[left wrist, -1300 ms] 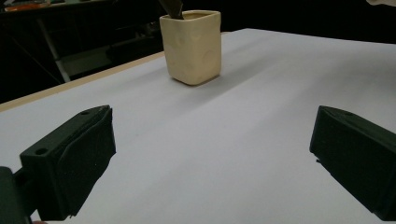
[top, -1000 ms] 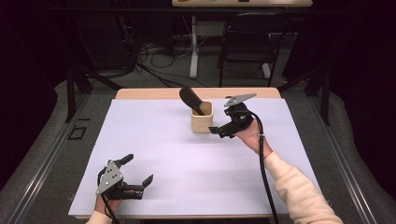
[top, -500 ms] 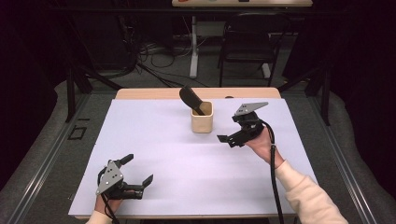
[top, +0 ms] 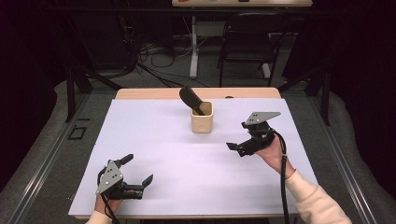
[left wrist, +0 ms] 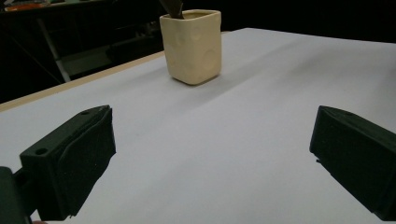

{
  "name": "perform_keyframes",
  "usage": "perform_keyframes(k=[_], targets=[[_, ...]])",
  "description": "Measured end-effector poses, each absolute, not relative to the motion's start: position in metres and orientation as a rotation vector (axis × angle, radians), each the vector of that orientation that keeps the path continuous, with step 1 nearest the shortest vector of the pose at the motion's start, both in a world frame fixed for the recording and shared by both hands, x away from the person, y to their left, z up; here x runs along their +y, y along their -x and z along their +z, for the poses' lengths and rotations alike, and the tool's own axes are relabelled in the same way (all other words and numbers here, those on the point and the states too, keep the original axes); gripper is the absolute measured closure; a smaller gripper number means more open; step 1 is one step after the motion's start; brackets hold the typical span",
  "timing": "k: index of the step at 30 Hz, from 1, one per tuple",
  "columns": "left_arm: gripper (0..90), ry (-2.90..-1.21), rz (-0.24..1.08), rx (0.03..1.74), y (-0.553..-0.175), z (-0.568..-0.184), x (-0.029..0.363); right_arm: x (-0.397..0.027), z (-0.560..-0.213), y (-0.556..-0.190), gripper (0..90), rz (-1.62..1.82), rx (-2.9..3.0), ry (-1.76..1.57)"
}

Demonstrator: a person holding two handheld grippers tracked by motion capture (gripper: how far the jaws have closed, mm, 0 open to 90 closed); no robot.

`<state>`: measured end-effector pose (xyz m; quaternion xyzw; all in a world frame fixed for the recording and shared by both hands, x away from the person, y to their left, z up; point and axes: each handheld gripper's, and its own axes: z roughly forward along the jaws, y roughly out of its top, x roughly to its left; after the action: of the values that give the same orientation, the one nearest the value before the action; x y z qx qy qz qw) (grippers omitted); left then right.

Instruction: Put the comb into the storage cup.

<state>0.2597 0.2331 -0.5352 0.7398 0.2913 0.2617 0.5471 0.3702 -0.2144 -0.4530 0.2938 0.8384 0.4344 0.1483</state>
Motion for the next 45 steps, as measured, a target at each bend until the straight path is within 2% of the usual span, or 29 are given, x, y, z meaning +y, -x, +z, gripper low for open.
perform_keyframes(k=[45], targets=[[0.1,-1.753,0.621,0.689,-0.259,-0.535,0.233,-0.243,-0.513,-0.298,0.0,1.147,2.419,-0.860]])
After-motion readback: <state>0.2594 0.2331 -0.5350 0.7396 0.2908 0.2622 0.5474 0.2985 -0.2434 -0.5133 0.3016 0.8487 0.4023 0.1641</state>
